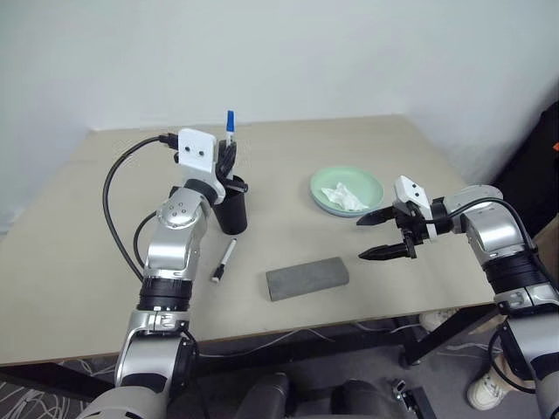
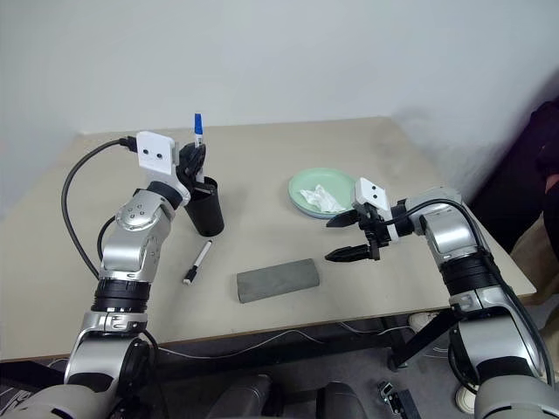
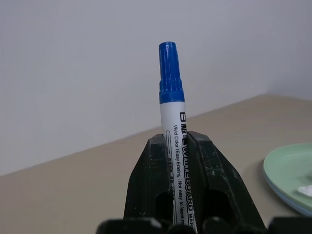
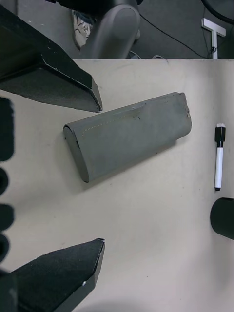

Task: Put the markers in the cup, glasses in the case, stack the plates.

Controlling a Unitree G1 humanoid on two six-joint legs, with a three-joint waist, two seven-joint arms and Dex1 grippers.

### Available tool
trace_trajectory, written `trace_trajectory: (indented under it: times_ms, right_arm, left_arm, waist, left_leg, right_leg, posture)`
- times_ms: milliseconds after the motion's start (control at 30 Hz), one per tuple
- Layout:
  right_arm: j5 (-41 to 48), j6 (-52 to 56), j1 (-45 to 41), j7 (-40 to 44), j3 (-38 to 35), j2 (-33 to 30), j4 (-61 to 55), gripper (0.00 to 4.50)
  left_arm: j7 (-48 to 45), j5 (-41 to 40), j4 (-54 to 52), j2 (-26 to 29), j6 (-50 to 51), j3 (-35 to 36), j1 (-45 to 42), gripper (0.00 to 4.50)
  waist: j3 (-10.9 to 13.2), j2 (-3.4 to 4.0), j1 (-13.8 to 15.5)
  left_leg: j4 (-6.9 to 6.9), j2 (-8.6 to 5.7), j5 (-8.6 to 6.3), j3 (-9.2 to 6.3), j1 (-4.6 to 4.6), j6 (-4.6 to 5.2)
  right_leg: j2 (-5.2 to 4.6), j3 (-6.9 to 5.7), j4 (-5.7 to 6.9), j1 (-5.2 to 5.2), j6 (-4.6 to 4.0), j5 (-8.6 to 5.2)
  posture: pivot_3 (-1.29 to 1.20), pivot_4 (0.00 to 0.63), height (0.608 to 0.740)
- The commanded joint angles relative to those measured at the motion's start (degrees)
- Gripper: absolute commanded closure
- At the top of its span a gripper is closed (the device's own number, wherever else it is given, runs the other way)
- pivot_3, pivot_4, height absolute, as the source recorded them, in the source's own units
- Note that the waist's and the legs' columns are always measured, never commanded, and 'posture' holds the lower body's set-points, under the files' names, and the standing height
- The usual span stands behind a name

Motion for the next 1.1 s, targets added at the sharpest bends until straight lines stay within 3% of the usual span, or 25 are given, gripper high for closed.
trace_trajectory:
  times_ms: [33, 900, 933, 1100]
  right_arm:
    - [0.93, 0.07, -0.44, -0.05, -1.21, -0.50, -1.89, 0.00]
    - [7.67, -0.92, -8.98, -2.32, -10.90, 0.21, 3.66, 0.00]
    - [7.56, -1.10, -9.02, -2.45, -10.91, 0.29, 3.73, 0.00]
    - [7.14, -2.00, -9.45, -2.91, -10.96, 0.50, 4.50, 0.00]
  left_arm:
    - [-0.24, 0.40, -0.05, 0.68, -2.32, 1.78, -0.43, 4.41]
    - [-2.80, 0.60, 4.43, 0.55, -6.38, 2.83, 1.30, 4.41]
    - [-2.79, 0.44, 4.34, 0.48, -6.21, 2.95, 1.27, 3.68]
    - [-2.86, 0.07, 3.64, 0.43, -5.30, 3.01, 0.90, 1.93]
  waist:
    - [0.00, 0.00, -0.02]
    - [-0.01, -0.02, 0.00]
    - [-0.02, -0.03, -0.01]
    - [-0.02, -0.02, -0.02]
  left_leg:
    - [0.00, 0.00, 0.00, 0.00, 0.00, 0.00]
    - [-0.01, 0.01, 0.00, 0.00, 0.00, 0.01]
    - [-0.02, 0.01, -0.01, 0.00, 0.00, 0.01]
    - [-0.04, 0.01, -0.01, 0.00, 0.00, 0.01]
  right_leg:
    - [0.00, 0.00, 0.00, 0.00, 0.00, 0.00]
    - [-0.01, -0.02, 0.00, 0.00, 0.01, 0.01]
    - [-0.01, -0.01, 0.00, 0.00, 0.01, 0.01]
    - [0.00, 0.00, 0.00, -0.02, 0.01, 0.01]
  posture:
    - [0.00, 0.000, 0.727]
    - [0.00, 0.000, 0.727]
    - [0.00, 0.000, 0.727]
    - [0.00, 0.000, 0.727]
